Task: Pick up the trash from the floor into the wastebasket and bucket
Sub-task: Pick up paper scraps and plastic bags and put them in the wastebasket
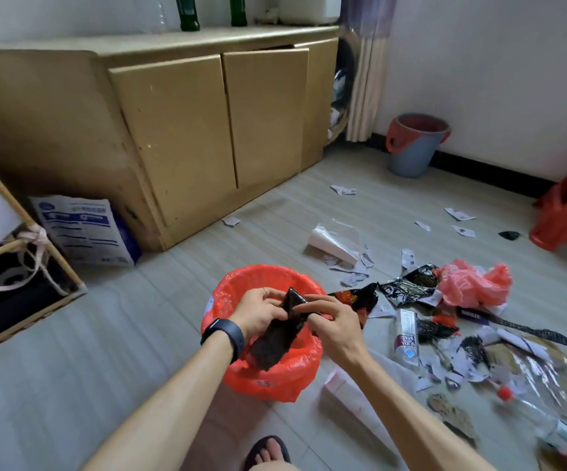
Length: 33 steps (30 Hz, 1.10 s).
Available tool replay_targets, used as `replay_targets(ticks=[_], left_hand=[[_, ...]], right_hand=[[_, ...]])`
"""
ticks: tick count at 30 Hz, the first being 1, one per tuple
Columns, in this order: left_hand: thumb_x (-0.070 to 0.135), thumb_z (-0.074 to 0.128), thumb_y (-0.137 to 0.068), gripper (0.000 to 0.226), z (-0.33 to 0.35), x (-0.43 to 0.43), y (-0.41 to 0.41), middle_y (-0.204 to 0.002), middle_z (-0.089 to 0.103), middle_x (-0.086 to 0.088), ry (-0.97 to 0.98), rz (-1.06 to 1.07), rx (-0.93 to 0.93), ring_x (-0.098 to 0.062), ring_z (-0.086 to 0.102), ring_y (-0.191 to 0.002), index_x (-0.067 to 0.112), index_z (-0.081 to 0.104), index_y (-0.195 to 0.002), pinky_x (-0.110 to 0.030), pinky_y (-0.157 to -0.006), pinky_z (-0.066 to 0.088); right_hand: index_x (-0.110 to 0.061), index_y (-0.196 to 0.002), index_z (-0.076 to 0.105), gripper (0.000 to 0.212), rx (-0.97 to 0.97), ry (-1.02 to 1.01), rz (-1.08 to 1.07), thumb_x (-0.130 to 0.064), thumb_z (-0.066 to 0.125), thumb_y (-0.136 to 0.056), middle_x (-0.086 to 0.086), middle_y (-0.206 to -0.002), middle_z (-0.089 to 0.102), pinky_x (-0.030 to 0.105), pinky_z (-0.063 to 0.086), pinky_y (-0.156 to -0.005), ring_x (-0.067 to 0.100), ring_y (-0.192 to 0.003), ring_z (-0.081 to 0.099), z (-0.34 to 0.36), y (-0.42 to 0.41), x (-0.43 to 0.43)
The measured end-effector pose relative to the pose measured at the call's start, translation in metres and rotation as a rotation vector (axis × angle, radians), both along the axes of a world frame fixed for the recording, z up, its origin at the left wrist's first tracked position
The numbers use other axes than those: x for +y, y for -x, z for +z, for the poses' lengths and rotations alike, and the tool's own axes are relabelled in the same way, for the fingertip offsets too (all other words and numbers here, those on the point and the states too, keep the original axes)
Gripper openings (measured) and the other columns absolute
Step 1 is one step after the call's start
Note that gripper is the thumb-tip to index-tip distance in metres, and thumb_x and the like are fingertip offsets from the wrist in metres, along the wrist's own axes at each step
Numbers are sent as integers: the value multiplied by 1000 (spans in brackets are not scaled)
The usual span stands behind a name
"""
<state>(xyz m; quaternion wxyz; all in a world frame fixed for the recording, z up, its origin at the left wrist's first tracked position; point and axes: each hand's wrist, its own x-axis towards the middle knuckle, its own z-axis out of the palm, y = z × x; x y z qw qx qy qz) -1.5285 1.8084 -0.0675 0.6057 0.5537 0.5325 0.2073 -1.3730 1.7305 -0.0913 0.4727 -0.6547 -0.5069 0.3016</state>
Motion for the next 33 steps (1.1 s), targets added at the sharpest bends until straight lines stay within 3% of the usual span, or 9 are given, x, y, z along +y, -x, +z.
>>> replay_targets(ticks=[3,7,12,16,19,22,26,29,33], left_hand=[[-11,65,-84,29,-11,5,2,-99,72,-14,22,110,-110,-20,69,-83,1,67,-109,-17,-60,52],[-3,68,-87,18,-25,14,3,-107,71,-23,108,147,-247,-30,69,-93,3,70,-103,-43,-92,53],[11,63,-94,17,-23,24,10,-97,73,-12,260,133,-270,-25,68,-81,13,71,-109,-31,-73,57],[33,68,-90,25,-14,26,12,-102,75,-3,335,50,-287,-26,70,-87,20,75,-111,-36,-79,57],[1,70,-85,32,-16,24,8,-100,72,-10,222,126,-298,-20,68,-78,13,68,-115,-28,-66,57],[-21,58,-77,46,-17,23,13,-99,72,-20,141,190,-242,-26,69,-75,8,69,-111,-30,-58,57],[-23,52,-78,41,-10,23,26,-94,73,-20,88,130,-231,-26,70,-78,8,74,-94,-28,-60,58],[-23,53,-82,38,-3,23,30,-89,74,-18,110,58,-291,-26,72,-80,6,75,-90,-27,-65,59],[-16,60,-83,35,-4,25,32,-100,75,-13,55,81,-272,-28,69,-99,12,80,-82,-37,-91,55]], right_hand=[[-31,-88,81,20,187,8,-17,-16,69,-85,-11,-99,75,26,58,-79,10,-98,70,-5,0,6],[-37,-103,67,30,194,68,-76,-19,79,-82,-6,-93,74,33,62,-76,9,-88,72,-15,-1,12],[-39,-99,76,32,23,86,-37,-17,83,-78,-12,-89,72,23,57,-77,4,-85,68,-20,3,25],[-25,-91,82,26,-103,-49,-95,-4,83,-76,-15,-89,66,14,50,-75,-1,-86,64,-27,14,25],[-26,-94,82,23,-77,-23,-27,-10,82,-77,-14,-94,71,10,50,-81,-7,-91,64,-24,18,21],[-32,-95,80,24,171,119,-7,-19,79,-74,-12,-97,76,32,57,-90,1,-92,70,-16,17,20],[-51,-132,53,69,280,245,83,-44,86,-72,-13,-125,60,39,61,-80,15,-109,67,-6,9,21],[-32,-134,58,46,389,319,223,-23,73,-91,2,-117,68,41,63,-74,23,-95,74,3,10,21],[-25,-111,69,23,216,269,154,-15,72,-90,7,-89,76,46,61,-80,20,-82,75,1,19,27]])
